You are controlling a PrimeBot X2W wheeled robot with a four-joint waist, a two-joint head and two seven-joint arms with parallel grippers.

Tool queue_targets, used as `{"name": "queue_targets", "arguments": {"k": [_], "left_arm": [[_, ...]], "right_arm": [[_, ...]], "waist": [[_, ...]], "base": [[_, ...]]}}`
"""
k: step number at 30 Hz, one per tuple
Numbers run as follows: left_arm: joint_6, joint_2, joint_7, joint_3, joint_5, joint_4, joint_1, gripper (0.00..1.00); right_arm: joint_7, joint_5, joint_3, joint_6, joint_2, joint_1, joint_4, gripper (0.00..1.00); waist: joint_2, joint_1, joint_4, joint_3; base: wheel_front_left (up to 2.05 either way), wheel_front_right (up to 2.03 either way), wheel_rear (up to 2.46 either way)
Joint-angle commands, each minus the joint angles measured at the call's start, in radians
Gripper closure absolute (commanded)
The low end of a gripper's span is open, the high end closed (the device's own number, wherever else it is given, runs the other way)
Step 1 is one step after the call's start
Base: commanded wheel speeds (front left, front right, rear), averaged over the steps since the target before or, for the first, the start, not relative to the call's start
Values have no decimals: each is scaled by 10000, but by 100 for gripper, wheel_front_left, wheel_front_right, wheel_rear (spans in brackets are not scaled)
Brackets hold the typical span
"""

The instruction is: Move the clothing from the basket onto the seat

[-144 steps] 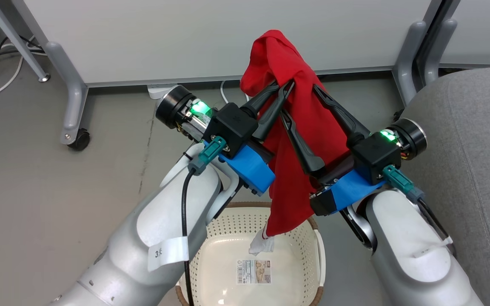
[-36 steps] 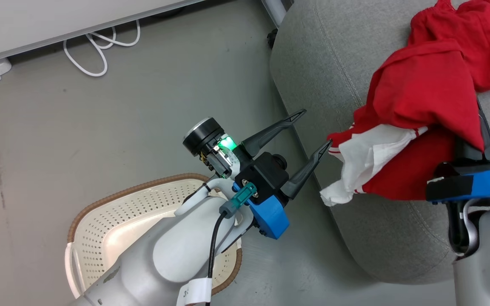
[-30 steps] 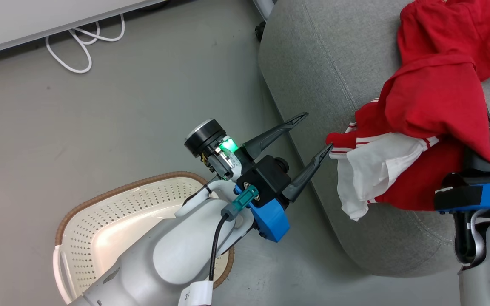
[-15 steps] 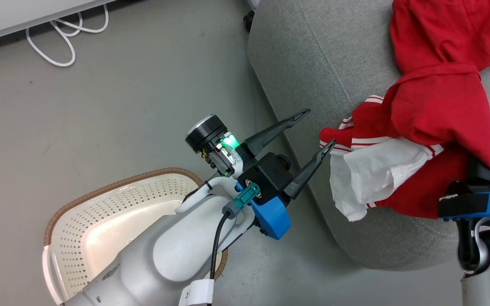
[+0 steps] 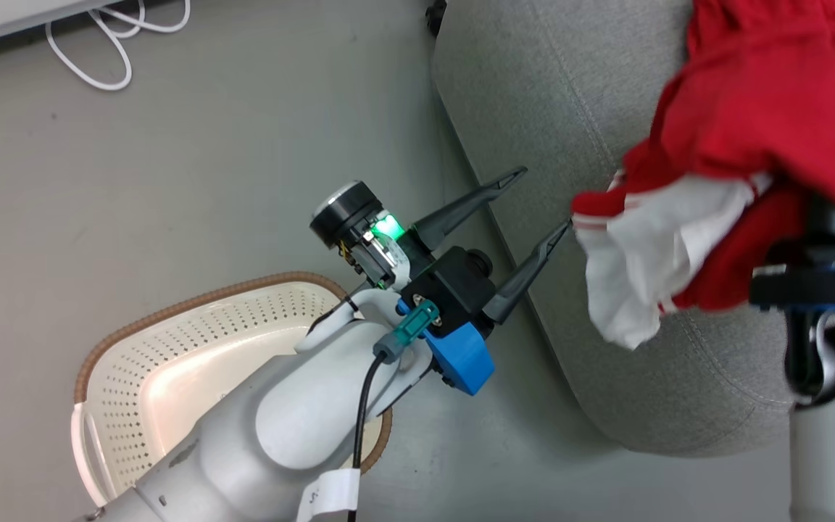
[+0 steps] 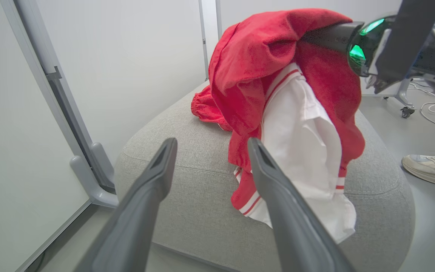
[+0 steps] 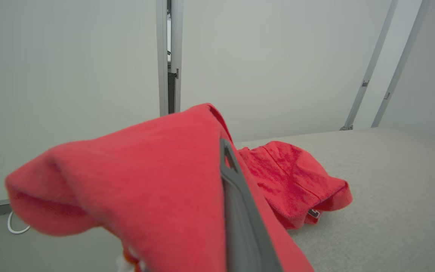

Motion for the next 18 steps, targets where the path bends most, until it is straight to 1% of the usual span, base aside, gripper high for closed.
{"name": "queue_targets", "arguments": {"k": [1, 5, 8, 11, 15, 18], "left_arm": [[68, 112, -42, 68, -7, -35, -157, 0], [79, 191, 14, 85, 58, -110, -354, 0], [74, 279, 94, 81, 117, -186, -584, 0], [115, 383, 189, 124, 198, -325, -836, 0], [137, 490, 279, 150, 292, -511, -1158, 0], [148, 605, 348, 171, 382, -665, -1437, 0]], "right_arm": [[-8, -95, 45, 1, -107, -290, -131, 100], [-8, -156, 300, 1, -527, -1521, -380, 100], [-8, -164, 251, 1, -1022, -2604, -495, 100], [-8, 77, -124, 1, -1485, -3668, -596, 100], [-8, 72, -811, 1, -2343, -4870, -614, 100], [-8, 83, -1492, 1, -3071, -5545, -381, 100]], "waist": [[0, 0, 10, 143], [0, 0, 43, 632], [0, 0, 113, 1093], [0, 0, 185, 1627], [0, 0, 295, 2292], [0, 0, 390, 2801]], "base": [[0, 0, 0], [0, 0, 0], [0, 0, 0], [0, 0, 0], [0, 0, 0], [0, 0, 0]]}}
